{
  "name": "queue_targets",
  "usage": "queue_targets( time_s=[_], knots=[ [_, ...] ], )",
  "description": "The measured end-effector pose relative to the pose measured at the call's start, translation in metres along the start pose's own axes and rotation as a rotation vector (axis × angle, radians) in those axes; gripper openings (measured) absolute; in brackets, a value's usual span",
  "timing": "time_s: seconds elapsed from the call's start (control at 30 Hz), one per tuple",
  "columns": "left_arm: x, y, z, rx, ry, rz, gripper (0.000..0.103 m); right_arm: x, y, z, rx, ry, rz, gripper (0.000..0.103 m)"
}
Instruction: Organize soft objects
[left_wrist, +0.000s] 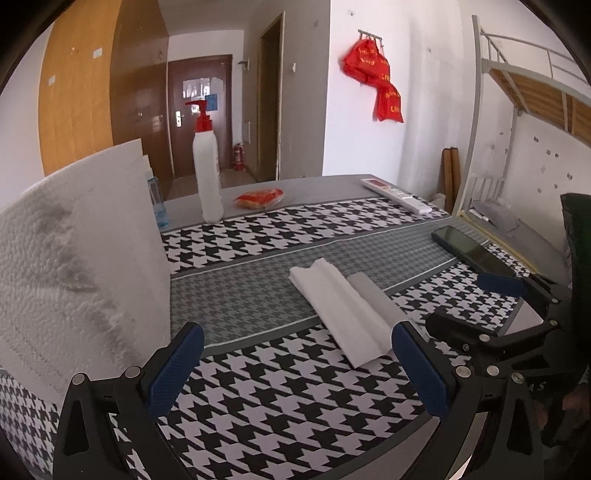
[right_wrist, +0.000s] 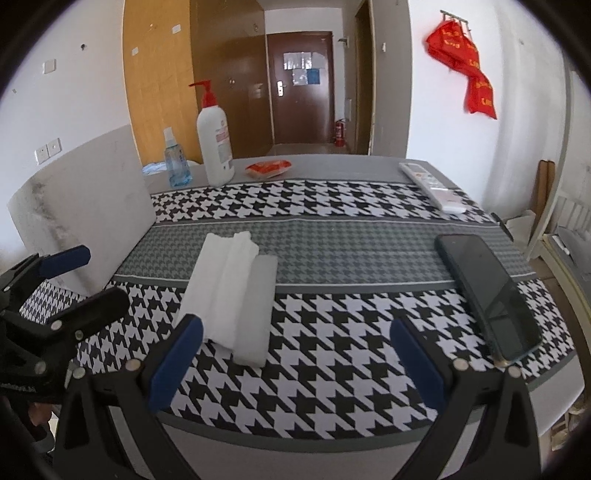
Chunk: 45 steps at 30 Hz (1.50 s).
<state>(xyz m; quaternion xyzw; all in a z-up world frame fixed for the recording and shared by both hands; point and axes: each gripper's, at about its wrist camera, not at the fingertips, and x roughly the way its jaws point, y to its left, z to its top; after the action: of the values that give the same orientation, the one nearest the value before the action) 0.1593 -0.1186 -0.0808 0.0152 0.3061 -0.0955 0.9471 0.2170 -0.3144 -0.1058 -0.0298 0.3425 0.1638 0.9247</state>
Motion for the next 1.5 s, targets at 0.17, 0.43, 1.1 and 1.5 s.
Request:
queue_targets(
  time_s=[0.17,0.43,1.1,1.5],
  knots=[
    [-0.001,0.004,-0.003,-0.017,-0.001,0.017,0.102,0.009,0.004,0.000,-0.027,0.021,0.021,0.102],
    [0.003,0.006,-0.004,-0.033,0.006,0.038,0.102,0.025,0.007,0.000,-0.042,0.080,0.065,0.077],
    [0.018,-0.003,0.003,-0.026,0.026,0.034,0.102,0.036,0.017,0.000,-0.117,0.122,0.091,0.037],
    [0.020,-0.003,0.006,-0.025,0.021,0.036,0.102,0.034,0.008,0.005,-0.076,0.110,0.142,0.019]
  ],
)
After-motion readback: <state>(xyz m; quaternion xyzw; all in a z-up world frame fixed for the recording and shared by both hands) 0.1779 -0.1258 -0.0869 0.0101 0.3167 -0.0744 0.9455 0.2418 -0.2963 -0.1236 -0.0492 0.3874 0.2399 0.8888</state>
